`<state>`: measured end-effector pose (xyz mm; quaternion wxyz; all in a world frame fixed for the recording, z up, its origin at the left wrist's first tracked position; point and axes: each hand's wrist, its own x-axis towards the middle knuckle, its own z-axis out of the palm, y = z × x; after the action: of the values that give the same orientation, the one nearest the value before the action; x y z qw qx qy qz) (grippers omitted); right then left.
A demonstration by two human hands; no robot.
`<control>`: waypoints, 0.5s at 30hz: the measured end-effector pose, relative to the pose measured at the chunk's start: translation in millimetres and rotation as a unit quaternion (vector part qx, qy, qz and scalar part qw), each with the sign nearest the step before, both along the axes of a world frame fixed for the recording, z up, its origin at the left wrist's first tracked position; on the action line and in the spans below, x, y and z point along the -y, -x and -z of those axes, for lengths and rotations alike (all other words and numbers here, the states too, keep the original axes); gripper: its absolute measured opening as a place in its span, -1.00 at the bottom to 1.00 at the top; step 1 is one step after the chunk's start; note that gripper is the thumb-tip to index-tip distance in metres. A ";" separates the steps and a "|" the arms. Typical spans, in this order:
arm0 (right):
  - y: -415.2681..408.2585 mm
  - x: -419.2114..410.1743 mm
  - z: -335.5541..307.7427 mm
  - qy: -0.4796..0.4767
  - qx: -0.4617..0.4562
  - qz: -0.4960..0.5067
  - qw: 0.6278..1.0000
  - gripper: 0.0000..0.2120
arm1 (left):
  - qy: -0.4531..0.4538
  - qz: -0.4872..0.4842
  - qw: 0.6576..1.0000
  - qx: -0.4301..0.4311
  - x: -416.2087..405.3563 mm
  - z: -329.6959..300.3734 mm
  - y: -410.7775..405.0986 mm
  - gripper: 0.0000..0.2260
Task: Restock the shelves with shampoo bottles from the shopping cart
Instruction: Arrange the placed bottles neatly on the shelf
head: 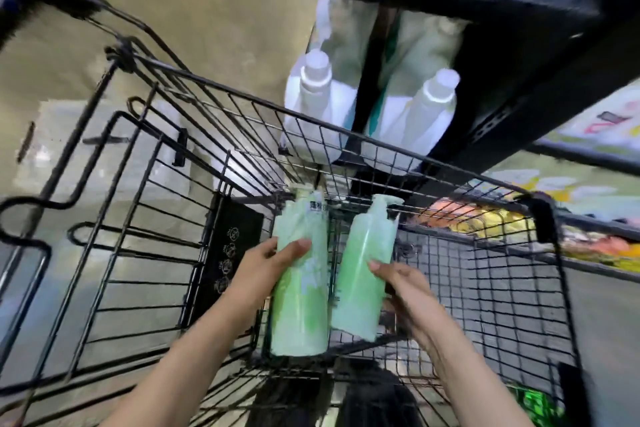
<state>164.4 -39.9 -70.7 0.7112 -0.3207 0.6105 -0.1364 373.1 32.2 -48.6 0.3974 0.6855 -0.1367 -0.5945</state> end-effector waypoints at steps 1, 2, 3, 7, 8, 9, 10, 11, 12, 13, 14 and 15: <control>15.5 -2.4 -23.3 0.001 0.005 0.004 1.000 -0.66 | 0.007 0.015 1.000 -0.003 6.3 -13.7 11.3 -0.35; 30.5 -6.4 -42.5 0.003 0.007 0.014 1.000 -0.64 | 0.008 0.029 1.000 -0.008 12.5 -31.2 24.4 -0.27; 45.3 -11.0 -61.9 0.009 0.009 0.029 0.999 -0.62 | 0.013 0.040 0.999 -0.020 18.2 -44.0 37.5 -0.25; 101.8 -30.7 -122.0 0.023 0.052 0.106 0.993 -0.86 | 0.044 0.111 0.992 -0.037 31.5 -97.6 98.7 -0.75; 114.2 -35.1 -130.4 0.022 0.058 0.118 0.991 -0.86 | 0.059 0.120 0.990 -0.042 29.4 -108.6 112.3 -0.82; 130.6 -39.4 -143.8 0.029 0.064 0.133 0.989 -0.84 | 0.076 0.136 0.987 -0.042 29.2 -123.5 130.6 -0.86; 144.8 -43.9 -150.7 0.037 0.074 0.140 0.987 -0.86 | 0.088 0.143 0.985 -0.044 27.5 -138.7 145.8 -0.89; 159.8 -47.9 -160.4 0.051 0.083 0.146 0.984 -0.89 | 0.100 0.155 0.982 -0.047 24.6 -151.8 161.8 -0.89; 179.3 -50.9 -168.7 0.069 0.090 0.150 0.982 -0.87 | 0.113 0.167 0.978 -0.056 22.7 -166.9 183.2 -0.85; 199.2 -53.9 -177.9 0.083 0.095 0.154 0.980 -0.79 | 0.126 0.181 0.974 -0.062 22.5 -175.7 202.9 -0.75; 219.4 -56.4 -184.2 0.093 0.101 0.159 0.978 -0.75 | 0.138 0.191 0.970 -0.058 22.5 -184.3 223.2 -0.65; 240.7 -59.5 -191.3 0.099 0.108 0.168 0.975 -0.76 | 0.148 0.200 0.967 -0.057 23.2 -192.3 244.6 -0.60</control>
<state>-76.3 19.7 120.6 0.7050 -0.2656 0.5584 -0.3474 128.5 9.0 143.8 0.3749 0.5427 -0.3348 -0.6729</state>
